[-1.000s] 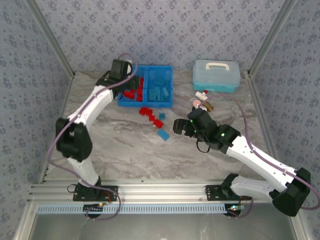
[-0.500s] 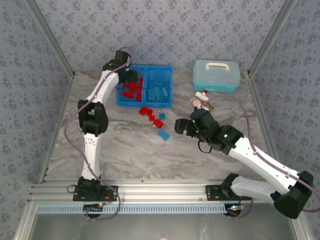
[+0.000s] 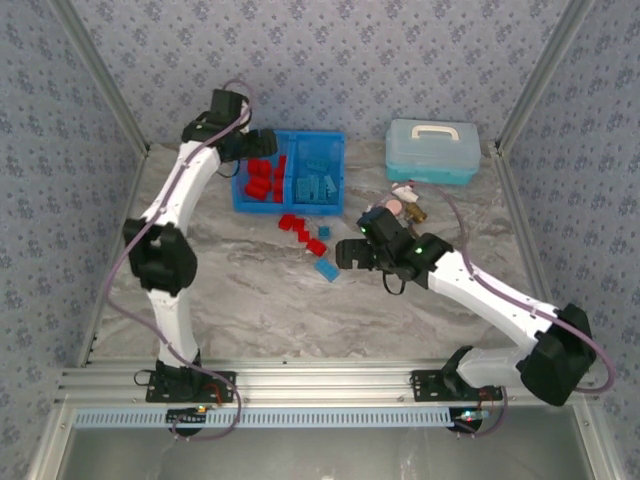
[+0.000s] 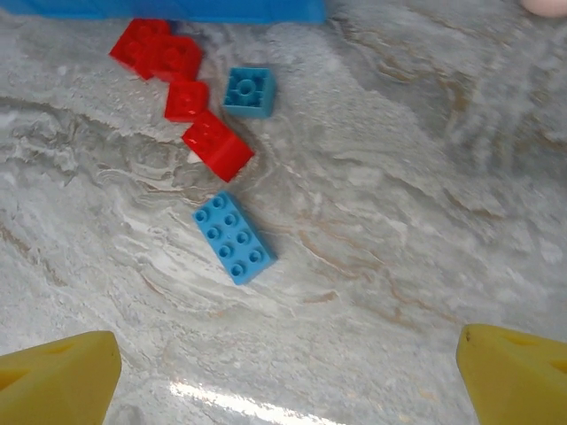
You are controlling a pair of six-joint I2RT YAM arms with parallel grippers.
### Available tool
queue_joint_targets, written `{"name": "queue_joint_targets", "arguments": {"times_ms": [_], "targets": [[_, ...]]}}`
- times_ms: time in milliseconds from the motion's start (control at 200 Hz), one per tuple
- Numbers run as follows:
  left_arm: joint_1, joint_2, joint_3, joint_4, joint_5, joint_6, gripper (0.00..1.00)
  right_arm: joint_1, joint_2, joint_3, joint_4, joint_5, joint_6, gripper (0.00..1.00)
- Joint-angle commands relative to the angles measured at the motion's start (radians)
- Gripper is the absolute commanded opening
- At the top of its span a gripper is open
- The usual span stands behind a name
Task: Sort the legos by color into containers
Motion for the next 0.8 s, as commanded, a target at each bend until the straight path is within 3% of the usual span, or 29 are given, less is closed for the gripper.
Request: {"name": "queue_joint_targets", "arguments": {"times_ms": [0, 155, 240, 435, 650, 794], "targets": [[-0.023, -0.243, -0.116, 0.06, 0.05, 0.025, 0.85, -0.004, 0.103, 0.062, 0.05, -0.101, -0.206, 1.0], [-0.037, -0.508, -0.358, 0.043, 0.112, 0.149, 0.93, 0.014, 0.297, 0.141, 0.054, -0.18, -0.327, 0.99], [-0.039, -0.638, -0.504, 0.008, 0.109, 0.219, 0.99, 0.032, 0.382, 0.192, 0.063, -0.152, -0.361, 0.98], [-0.038, -0.934, -0.838, -0.024, 0.124, 0.336, 0.99, 0.061, 0.578, 0.299, 0.012, -0.084, -0.447, 0.92], [-0.036, -1.084, -1.069, 0.111, 0.111, 0.338, 0.99, 0.07, 0.73, 0.37, -0.045, -0.066, -0.473, 0.76], [-0.029, -1.061, -1.108, 0.178, 0.12, 0.326, 0.99, 0.082, 0.733, 0.349, -0.051, -0.048, -0.46, 0.54]]}}
